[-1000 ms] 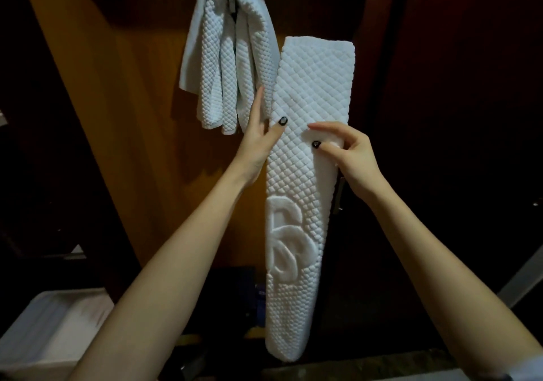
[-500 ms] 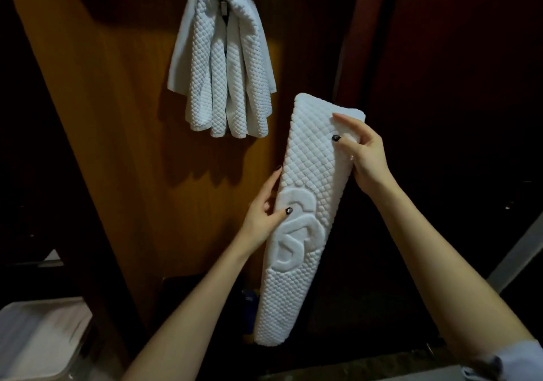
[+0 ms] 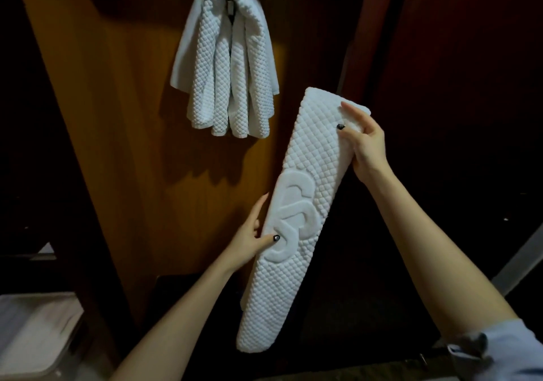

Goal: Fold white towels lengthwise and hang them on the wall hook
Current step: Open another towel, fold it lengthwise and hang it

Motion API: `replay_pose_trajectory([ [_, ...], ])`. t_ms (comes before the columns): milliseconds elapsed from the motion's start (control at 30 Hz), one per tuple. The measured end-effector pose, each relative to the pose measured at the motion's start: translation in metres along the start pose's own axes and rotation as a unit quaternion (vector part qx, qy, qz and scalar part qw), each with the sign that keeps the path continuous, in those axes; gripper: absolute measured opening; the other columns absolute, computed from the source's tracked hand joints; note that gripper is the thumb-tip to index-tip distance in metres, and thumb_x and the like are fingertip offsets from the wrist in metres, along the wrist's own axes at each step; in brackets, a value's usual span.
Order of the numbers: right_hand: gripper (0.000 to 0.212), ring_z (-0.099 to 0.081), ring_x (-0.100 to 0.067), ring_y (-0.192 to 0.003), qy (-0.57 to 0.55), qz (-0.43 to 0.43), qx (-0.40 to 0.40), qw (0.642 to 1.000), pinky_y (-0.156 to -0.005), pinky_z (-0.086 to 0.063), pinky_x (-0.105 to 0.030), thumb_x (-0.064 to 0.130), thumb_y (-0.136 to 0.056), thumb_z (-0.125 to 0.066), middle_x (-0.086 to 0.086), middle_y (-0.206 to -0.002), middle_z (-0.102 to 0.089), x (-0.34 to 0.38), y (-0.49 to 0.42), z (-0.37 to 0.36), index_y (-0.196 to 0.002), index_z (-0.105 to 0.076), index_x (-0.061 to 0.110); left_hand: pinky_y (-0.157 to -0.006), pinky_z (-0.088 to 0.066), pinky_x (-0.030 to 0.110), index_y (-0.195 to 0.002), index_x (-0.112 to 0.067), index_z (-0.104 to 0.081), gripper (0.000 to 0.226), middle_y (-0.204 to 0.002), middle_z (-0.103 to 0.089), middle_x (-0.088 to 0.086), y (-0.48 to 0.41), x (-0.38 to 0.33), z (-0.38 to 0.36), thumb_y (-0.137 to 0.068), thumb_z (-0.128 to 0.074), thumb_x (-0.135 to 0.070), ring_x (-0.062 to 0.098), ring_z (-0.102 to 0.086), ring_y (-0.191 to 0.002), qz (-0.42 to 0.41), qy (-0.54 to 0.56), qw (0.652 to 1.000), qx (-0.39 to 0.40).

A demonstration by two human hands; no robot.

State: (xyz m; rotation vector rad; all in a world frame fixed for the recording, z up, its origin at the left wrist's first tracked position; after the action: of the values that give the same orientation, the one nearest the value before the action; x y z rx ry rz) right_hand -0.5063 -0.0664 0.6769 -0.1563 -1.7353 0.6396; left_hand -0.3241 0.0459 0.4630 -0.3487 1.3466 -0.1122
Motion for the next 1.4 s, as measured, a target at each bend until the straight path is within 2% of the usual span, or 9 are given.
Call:
replay_pose_trajectory([
  [200,0.044,-0.063,-0.015,-0.106,-0.015,0.003,-0.045,0.999,-0.079,-0.057,-0.027,-0.005,-0.084,-0.056,0.002,-0.121,-0.057,-0.005,-0.012,0.006,-0.117,-0.067,0.021,-0.096,-0.039,0.009,-0.144,-0.057,-0.009,0.082,-0.14,-0.034,-0.04,0.002,-0.007,0.006,-0.088,-0.063,-0.032,-0.011,-0.044,-0.124,-0.008,-0.115,0.993,0.019],
  [300,0.044,-0.063,-0.013,-0.105,-0.038,0.007,-0.059,0.997,-0.08,-0.057,-0.027,-0.007,-0.084,-0.055,0.005,-0.119,-0.057,-0.004,-0.02,0.011,-0.119,-0.066,0.018,-0.092,-0.035,0.0,-0.145,-0.054,-0.01,0.074,-0.136,-0.034,-0.044,0.011,-0.001,0.006,-0.09,-0.059,-0.042,-0.016,-0.042,-0.123,-0.016,-0.14,0.99,0.021],
  [467,0.044,-0.061,-0.011,-0.108,-0.033,0.021,-0.043,0.998,-0.076,-0.055,-0.021,-0.005,-0.084,-0.056,0.0,-0.128,-0.055,-0.001,-0.032,0.007,-0.116,-0.066,0.023,-0.092,-0.033,-0.001,-0.139,-0.059,-0.026,0.068,-0.129,-0.038,-0.049,0.021,0.003,0.014,-0.091,-0.054,-0.02,-0.019,-0.039,-0.122,0.001,-0.161,0.987,-0.002],
  [600,0.042,-0.058,-0.009,-0.113,-0.03,0.039,-0.044,0.998,-0.077,-0.054,-0.017,-0.003,-0.085,-0.057,0.0,-0.131,-0.055,-0.001,-0.037,0.005,-0.115,-0.064,0.025,-0.102,-0.039,0.016,-0.121,-0.054,-0.053,0.054,-0.127,-0.051,-0.032,0.017,-0.013,0.057,-0.091,-0.061,-0.01,-0.013,-0.046,-0.12,0.009,-0.132,0.989,-0.069],
  [733,0.04,-0.055,-0.01,-0.119,-0.047,0.044,-0.052,0.997,-0.087,-0.054,-0.022,0.002,-0.089,-0.057,0.004,-0.132,-0.054,0.0,-0.049,0.004,-0.124,-0.061,0.023,-0.093,-0.044,0.022,-0.107,-0.037,-0.07,0.035,-0.118,-0.064,-0.013,0.01,-0.048,0.119,-0.089,-0.065,-0.008,-0.005,-0.056,-0.111,0.037,-0.061,0.986,-0.152],
  [867,0.038,-0.054,-0.008,-0.116,-0.033,0.063,-0.058,0.996,-0.083,-0.055,-0.022,0.01,-0.092,-0.059,0.004,-0.13,-0.051,0.008,-0.063,-0.006,-0.127,-0.059,0.025,-0.081,-0.045,0.01,-0.109,-0.028,-0.07,0.034,-0.12,-0.062,-0.007,-0.011,-0.102,0.166,-0.089,-0.062,-0.001,-0.008,-0.057,-0.105,0.022,-0.108,0.984,-0.138],
  [967,0.04,-0.057,-0.01,-0.114,-0.018,0.08,-0.043,0.996,-0.089,-0.056,-0.032,0.014,-0.09,-0.062,0.007,-0.126,-0.052,0.021,-0.077,-0.02,-0.124,-0.057,0.034,-0.095,-0.041,0.021,-0.111,-0.03,-0.067,0.037,-0.129,-0.059,-0.001,-0.031,-0.139,0.201,-0.089,-0.061,-0.001,0.003,-0.054,-0.115,0.01,-0.163,0.979,-0.125],
  [1133,0.068,-0.059,-0.013,-0.105,-0.023,0.106,0.014,0.994,-0.066,-0.061,-0.031,0.012,-0.083,-0.072,0.012,-0.124,-0.046,0.045,-0.104,-0.059,-0.137,-0.039,0.038,-0.095,-0.036,0.023,-0.106,-0.042,-0.069,0.037,-0.135,-0.056,-0.006,-0.076,-0.186,0.247,-0.086,-0.067,-0.012,0.006,-0.044,-0.125,-0.016,-0.194,0.974,-0.113],
  [1400,0.055,-0.06,-0.027,-0.105,-0.048,0.13,0.032,0.99,-0.083,-0.058,-0.048,0.0,-0.085,-0.06,-0.012,-0.118,-0.051,0.063,-0.153,-0.109,-0.119,-0.057,0.042,-0.097,-0.033,0.024,-0.105,-0.039,-0.07,0.033,-0.13,-0.057,-0.012,-0.131,-0.253,0.313,-0.082,-0.074,-0.015,0.002,-0.043,-0.121,-0.072,-0.208,0.968,-0.123],
])
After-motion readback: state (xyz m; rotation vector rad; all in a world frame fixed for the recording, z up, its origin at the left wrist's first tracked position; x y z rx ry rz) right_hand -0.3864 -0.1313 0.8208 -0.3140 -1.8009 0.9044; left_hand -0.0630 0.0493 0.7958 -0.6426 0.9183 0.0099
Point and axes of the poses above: each hand's wrist, its own y-axis away from the middle knuckle, its own z-axis out of the back of the hand, x = y × z, the point moved 7 cm from there along -y, towards the middle knuckle
